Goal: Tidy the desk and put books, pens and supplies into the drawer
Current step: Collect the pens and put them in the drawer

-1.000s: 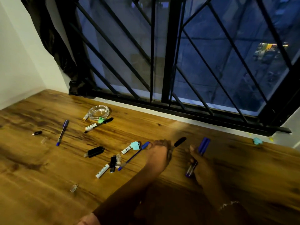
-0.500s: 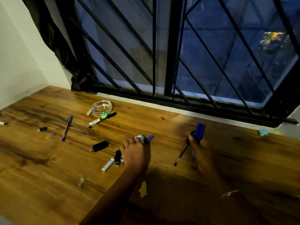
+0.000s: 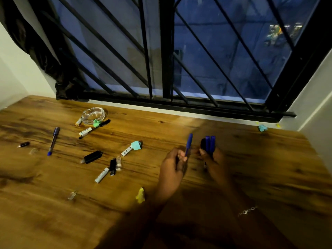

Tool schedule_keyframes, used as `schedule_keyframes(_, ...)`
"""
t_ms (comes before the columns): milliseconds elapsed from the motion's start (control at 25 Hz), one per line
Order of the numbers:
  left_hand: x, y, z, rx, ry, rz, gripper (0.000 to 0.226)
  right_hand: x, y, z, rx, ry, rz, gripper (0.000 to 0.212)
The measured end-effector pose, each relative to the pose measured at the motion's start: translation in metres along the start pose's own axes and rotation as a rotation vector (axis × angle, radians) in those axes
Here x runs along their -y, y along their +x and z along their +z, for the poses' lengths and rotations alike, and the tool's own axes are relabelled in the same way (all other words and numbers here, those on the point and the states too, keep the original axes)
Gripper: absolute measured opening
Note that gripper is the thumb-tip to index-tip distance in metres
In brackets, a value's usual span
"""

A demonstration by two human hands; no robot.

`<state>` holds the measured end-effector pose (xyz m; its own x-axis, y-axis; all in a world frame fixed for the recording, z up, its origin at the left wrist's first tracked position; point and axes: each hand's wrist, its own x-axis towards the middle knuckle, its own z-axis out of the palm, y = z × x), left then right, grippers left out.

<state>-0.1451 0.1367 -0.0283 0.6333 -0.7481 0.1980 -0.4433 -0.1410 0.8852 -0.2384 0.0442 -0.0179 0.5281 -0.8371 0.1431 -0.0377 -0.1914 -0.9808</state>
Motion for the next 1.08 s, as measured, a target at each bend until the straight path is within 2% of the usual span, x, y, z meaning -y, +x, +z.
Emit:
schedule_keyframes(40,0.001,-0.004,0.009,0.016,-0.007,0.010,0.004,-0.005,-0.006,-0.002,-0.012,0.013,0.042,0.018)
schedule_keyframes(160,0.001,-0.012,0.027,0.024,-0.037,0.048,0.011,-0.012,-0.019,-0.008,-0.018,0.117,0.133,0.021)
schedule_keyframes(360,-0.017,-0.026,0.046,-0.027,-0.061,0.073,0.009,-0.005,-0.030,-0.022,0.126,0.388,0.118,0.025)
schedule_keyframes(440,-0.014,-0.030,0.051,-0.023,-0.109,0.038,0.003,-0.006,-0.037,-0.029,0.156,0.337,0.116,0.024)
schedule_keyframes(520,-0.010,-0.038,0.056,-0.007,-0.174,-0.041,0.008,-0.011,-0.048,-0.034,0.180,0.212,0.112,0.024)
schedule_keyframes(680,-0.002,-0.040,0.047,0.014,-0.064,-0.140,0.025,-0.017,-0.059,-0.042,0.197,0.100,0.102,0.019)
schedule_keyframes(800,-0.018,-0.034,0.026,-0.004,-0.114,-0.031,0.013,-0.009,-0.062,-0.055,0.197,0.181,0.167,0.022)
schedule_keyframes(880,-0.036,-0.037,0.019,0.014,-0.213,0.077,0.024,-0.009,-0.073,-0.064,0.192,0.148,0.152,0.033)
schedule_keyframes(1000,-0.056,-0.047,0.021,0.204,-0.209,0.205,0.042,-0.016,-0.092,-0.066,0.242,0.039,0.144,0.029)
schedule_keyframes(1080,-0.062,-0.052,0.025,0.295,-0.204,0.243,0.045,-0.015,-0.094,-0.067,0.267,0.081,0.229,0.020)
